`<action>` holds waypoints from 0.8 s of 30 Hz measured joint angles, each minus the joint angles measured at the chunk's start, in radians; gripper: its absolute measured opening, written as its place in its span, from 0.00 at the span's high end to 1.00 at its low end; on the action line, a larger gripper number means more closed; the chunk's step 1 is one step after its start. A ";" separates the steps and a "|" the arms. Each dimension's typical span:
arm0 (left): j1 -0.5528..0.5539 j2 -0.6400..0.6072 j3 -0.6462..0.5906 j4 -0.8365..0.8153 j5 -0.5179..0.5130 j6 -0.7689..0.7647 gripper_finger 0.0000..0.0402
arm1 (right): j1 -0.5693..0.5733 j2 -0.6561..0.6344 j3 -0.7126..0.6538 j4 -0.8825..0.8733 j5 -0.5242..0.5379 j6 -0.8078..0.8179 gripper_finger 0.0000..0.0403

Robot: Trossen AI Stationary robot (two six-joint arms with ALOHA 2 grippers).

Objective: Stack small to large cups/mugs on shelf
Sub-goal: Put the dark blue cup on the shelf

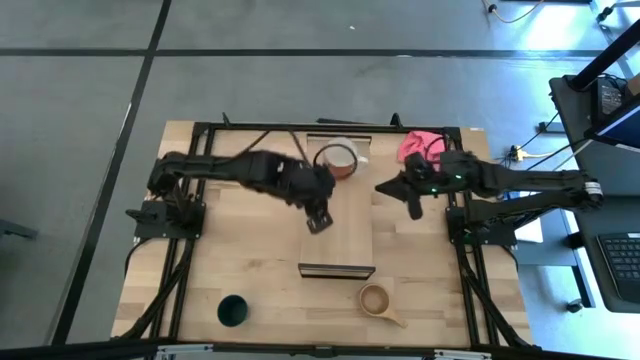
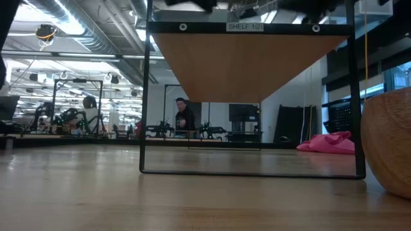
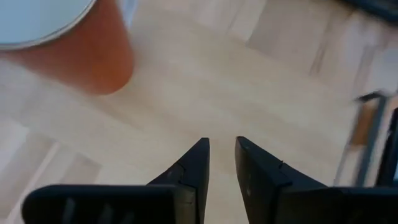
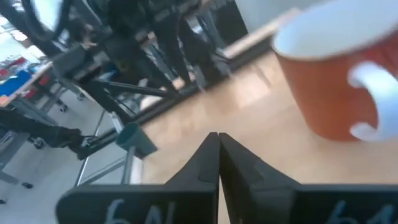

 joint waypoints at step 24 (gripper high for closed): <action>-0.084 -0.406 -0.571 0.623 0.078 -0.027 0.91 | 0.250 -0.129 0.001 0.251 0.071 0.082 0.98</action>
